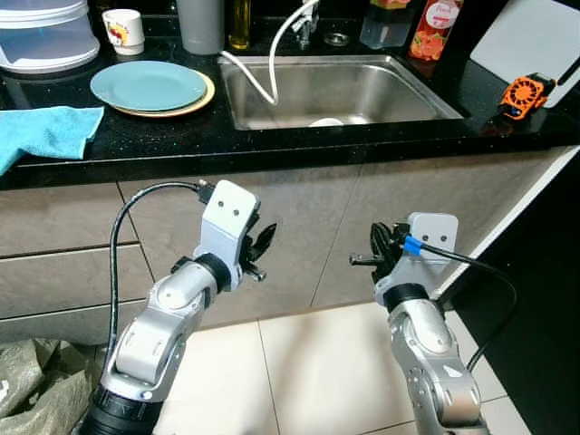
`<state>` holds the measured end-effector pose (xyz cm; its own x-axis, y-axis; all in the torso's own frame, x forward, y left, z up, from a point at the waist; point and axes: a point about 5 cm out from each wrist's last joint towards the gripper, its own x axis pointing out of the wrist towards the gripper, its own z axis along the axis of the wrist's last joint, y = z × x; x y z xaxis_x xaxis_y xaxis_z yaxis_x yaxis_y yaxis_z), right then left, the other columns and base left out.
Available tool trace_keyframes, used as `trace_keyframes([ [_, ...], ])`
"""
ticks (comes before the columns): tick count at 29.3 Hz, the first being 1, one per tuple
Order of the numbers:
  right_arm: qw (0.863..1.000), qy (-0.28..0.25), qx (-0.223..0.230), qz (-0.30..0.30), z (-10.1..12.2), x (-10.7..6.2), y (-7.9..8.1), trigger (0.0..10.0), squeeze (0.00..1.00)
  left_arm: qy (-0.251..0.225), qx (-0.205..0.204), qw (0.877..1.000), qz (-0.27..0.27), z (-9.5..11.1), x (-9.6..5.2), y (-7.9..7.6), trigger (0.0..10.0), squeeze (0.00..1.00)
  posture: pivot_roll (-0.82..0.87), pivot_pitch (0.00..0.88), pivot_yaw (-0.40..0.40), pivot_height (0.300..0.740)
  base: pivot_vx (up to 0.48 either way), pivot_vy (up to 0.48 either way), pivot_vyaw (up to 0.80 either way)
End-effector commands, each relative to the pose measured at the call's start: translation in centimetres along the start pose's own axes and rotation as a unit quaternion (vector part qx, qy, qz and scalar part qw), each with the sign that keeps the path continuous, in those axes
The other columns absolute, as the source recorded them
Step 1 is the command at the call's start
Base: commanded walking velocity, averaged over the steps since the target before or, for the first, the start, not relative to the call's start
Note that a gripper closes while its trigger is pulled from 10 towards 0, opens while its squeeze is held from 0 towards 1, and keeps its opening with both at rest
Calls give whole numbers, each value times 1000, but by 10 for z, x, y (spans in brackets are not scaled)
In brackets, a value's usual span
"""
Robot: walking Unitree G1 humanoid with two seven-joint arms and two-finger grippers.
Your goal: Kitchen organization
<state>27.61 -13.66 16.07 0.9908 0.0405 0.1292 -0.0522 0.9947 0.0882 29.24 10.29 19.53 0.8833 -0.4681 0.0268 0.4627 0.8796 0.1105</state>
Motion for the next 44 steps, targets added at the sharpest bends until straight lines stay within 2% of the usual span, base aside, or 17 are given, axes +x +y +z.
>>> trace_keyframes([
  [1,1000,-2,1,-8,0,-3,-2,10000,0,10,-9,1000,1,-4,1,-2,10000,0,165,71,-18,740,0,-259,0],
  [9,1000,0,1,-7,-1,-3,1,10000,0,13,-17,1000,14,-5,3,-1,10000,0,162,73,-21,740,118,-396,0],
  [16,1000,4,2,-7,-4,-5,1,10000,0,19,-39,999,24,-6,1,1,10000,0,160,75,-23,740,0,0,0],
  [29,1000,7,3,-6,-5,-6,2,10000,0,30,-41,999,19,-9,1,0,10000,0,161,77,-22,740,0,0,0],
  [32,1000,8,5,-4,-6,-6,3,10000,0,34,-38,999,17,-10,0,-1,10000,0,162,77,-22,740,0,0,0],
  [38,1000,9,6,-3,-7,-6,4,10000,0,38,17,998,41,-13,-5,5,10000,0,164,74,-22,740,0,0,0],
  [39,1000,10,6,-3,-7,-6,4,10000,0,35,40,997,55,-13,-6,7,10000,0,166,73,-23,740,0,0,0],
  [41,1000,11,6,-1,-8,-6,4,10000,0,56,26,998,28,-20,-8,4,10000,0,168,69,-24,740,0,0,0],
  [44,1000,12,7,1,-8,-6,5,10000,0,71,10,997,24,-24,-10,2,10000,0,168,68,-26,740,0,0,0],
])
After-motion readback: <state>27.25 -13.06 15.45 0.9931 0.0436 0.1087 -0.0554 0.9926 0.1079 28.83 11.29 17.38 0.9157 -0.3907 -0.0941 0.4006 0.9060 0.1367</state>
